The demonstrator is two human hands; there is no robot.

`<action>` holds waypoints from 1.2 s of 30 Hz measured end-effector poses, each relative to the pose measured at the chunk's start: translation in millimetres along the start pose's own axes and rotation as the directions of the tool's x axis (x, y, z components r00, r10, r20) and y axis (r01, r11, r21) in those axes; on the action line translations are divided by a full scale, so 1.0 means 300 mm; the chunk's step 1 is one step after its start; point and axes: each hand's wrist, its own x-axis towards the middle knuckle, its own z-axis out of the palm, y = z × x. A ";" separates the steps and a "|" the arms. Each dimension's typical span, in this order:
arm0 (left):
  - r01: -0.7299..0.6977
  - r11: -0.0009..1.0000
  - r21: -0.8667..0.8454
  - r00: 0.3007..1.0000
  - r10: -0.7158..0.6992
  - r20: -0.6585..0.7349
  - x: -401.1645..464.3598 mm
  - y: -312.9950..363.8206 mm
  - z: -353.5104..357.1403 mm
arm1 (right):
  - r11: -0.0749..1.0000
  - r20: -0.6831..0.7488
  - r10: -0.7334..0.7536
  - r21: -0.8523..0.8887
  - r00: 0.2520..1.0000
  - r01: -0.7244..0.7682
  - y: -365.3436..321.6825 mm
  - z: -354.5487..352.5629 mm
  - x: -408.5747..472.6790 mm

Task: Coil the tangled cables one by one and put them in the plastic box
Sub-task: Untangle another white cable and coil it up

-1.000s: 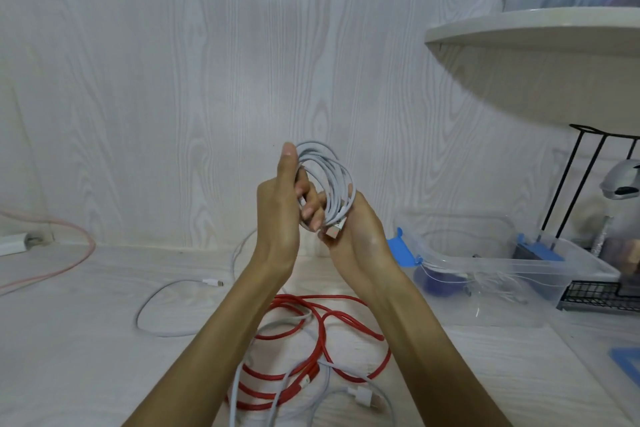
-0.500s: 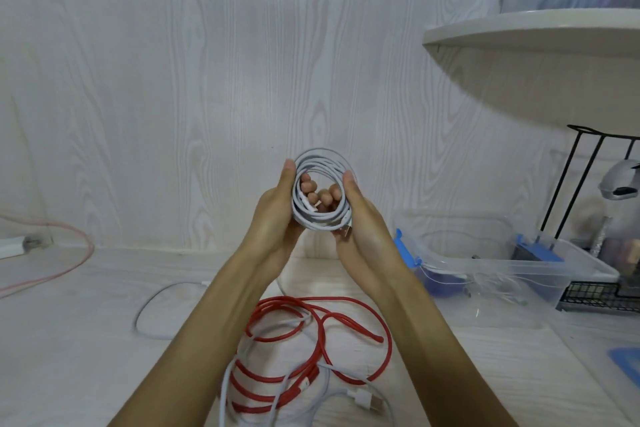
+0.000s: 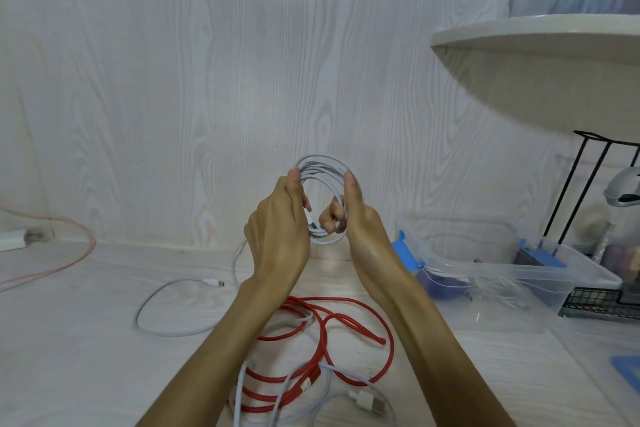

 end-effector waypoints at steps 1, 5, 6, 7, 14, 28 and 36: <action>0.041 0.998 -0.041 0.999 -0.040 0.027 0.004 0.000 0.006 | 0.999 0.019 -0.036 -0.008 0.999 0.036 -0.001 0.003 -0.003; 0.112 0.984 -0.136 0.984 -0.090 0.156 0.007 -0.018 0.001 | 0.990 -0.031 -0.111 -0.089 0.993 0.108 0.011 -0.010 -0.008; 0.102 0.985 -0.140 0.988 -0.084 0.126 0.009 -0.023 -0.014 | 0.986 -0.074 -0.129 -0.114 0.989 0.120 0.007 -0.012 -0.011; 0.078 0.987 -0.137 0.993 -0.066 0.094 0.008 -0.022 -0.027 | 0.979 -0.116 -0.150 -0.156 0.982 0.131 0.006 -0.017 -0.014; 0.473 0.834 -0.285 0.788 -0.255 0.560 -0.003 0.160 -0.138 | 0.618 -0.064 -0.311 -0.772 0.948 0.150 -0.023 -0.017 -0.100; 0.790 0.247 -0.562 0.613 -0.346 0.710 -0.159 0.219 -0.262 | 0.242 0.358 -0.156 -0.890 0.921 0.387 -0.143 0.010 -0.430; 0.698 0.506 -0.507 0.599 -0.026 0.800 -0.133 0.220 -0.405 | 0.812 -0.081 -0.413 -0.483 0.907 0.326 -0.306 -0.142 -0.495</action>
